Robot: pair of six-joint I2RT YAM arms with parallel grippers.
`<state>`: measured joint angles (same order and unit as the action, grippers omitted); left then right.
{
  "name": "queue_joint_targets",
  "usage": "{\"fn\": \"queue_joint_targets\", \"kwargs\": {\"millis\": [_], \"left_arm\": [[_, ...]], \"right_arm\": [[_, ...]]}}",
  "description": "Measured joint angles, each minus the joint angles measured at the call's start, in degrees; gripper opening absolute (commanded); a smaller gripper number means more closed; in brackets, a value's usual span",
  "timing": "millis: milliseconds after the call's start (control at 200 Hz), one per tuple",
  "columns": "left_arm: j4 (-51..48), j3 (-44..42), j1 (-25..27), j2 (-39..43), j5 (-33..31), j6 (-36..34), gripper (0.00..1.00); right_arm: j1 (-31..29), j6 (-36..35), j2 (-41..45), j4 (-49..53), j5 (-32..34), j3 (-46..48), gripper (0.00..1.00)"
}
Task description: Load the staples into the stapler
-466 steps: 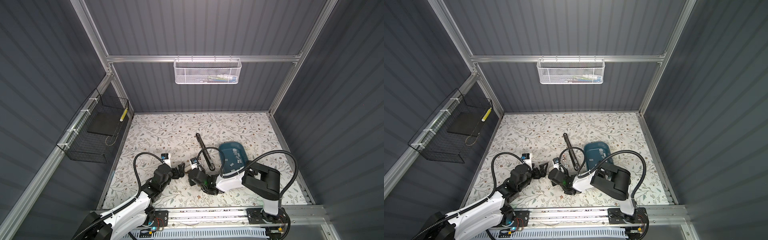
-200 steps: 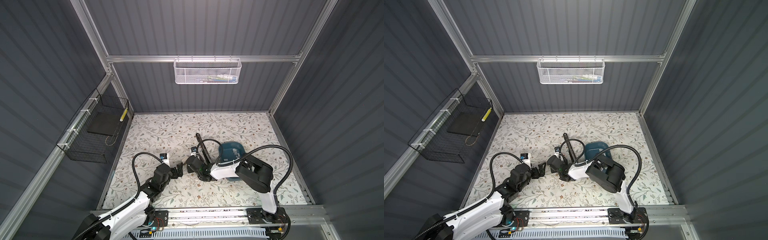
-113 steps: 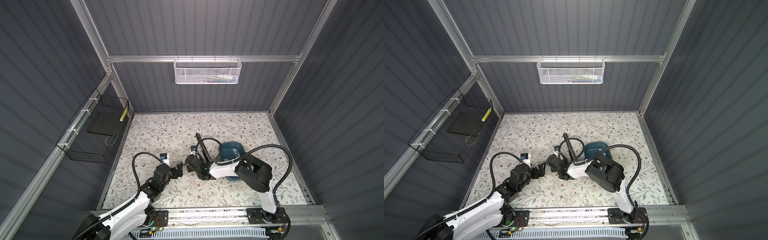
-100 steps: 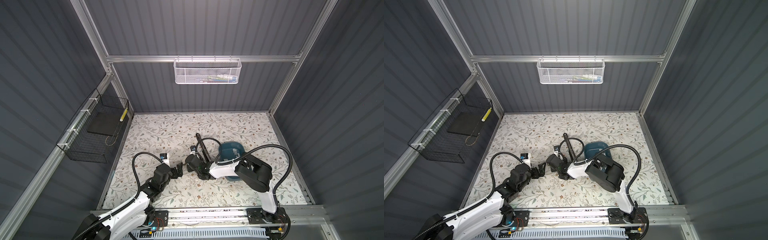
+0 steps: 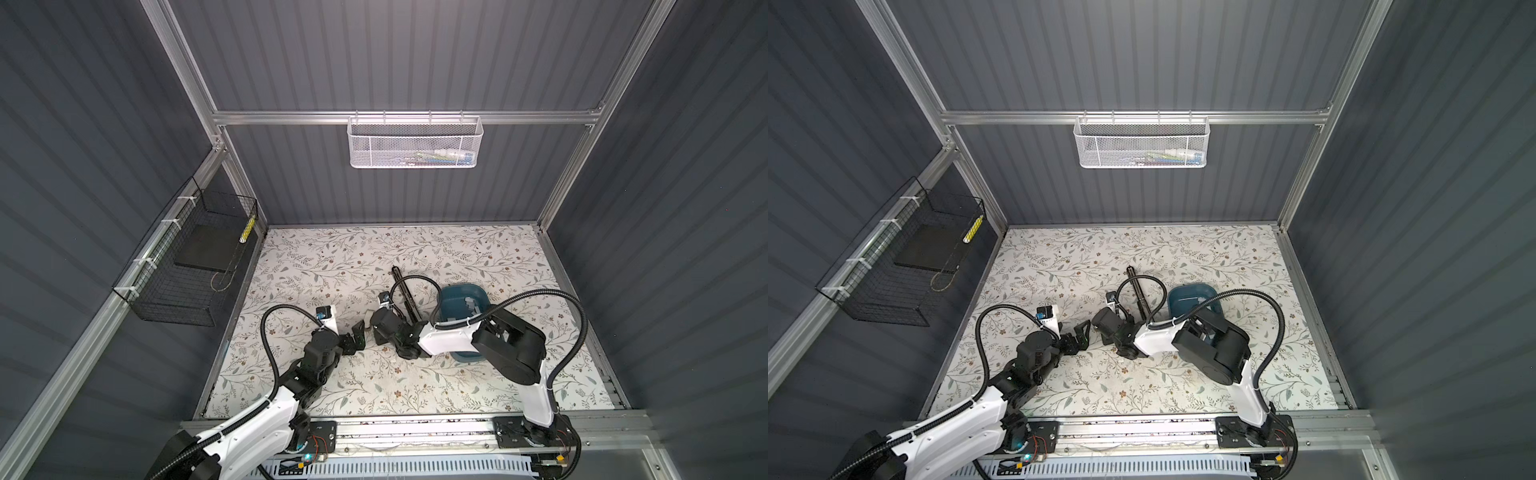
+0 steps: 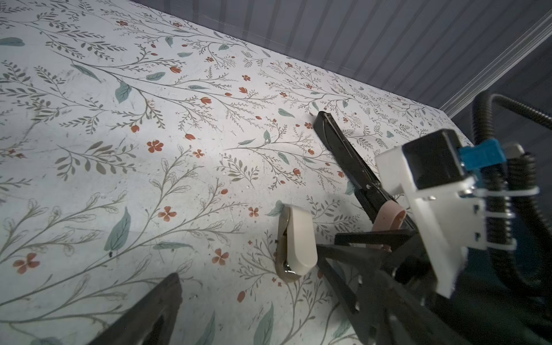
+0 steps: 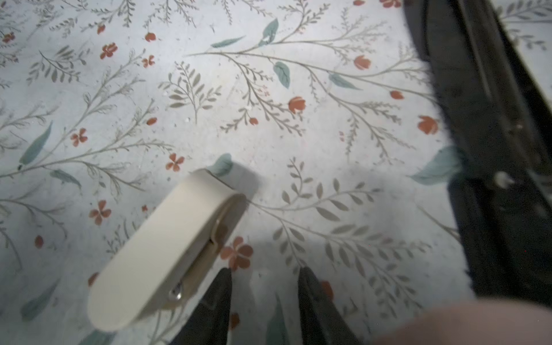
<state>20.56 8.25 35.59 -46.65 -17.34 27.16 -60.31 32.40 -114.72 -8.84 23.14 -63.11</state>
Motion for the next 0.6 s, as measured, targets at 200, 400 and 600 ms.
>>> {"fn": "queue_joint_targets", "kwargs": {"millis": [200, 400, 600], "left_arm": [[-1.51, 0.94, 0.00, 1.38, 1.75, -1.70, 1.00], [-1.77, 3.52, 0.00, -0.61, 5.22, -2.21, 1.00], [-1.88, 7.10, 0.00, -3.02, 6.62, -2.29, 1.00]], "right_arm": [[-0.81, -0.48, 10.49, 1.40, 2.25, 7.74, 0.46], [-2.95, 0.87, 18.08, 0.76, 4.37, 17.18, 0.48], [-4.37, 2.21, 18.43, 0.17, 4.09, 20.70, 0.49]]}}
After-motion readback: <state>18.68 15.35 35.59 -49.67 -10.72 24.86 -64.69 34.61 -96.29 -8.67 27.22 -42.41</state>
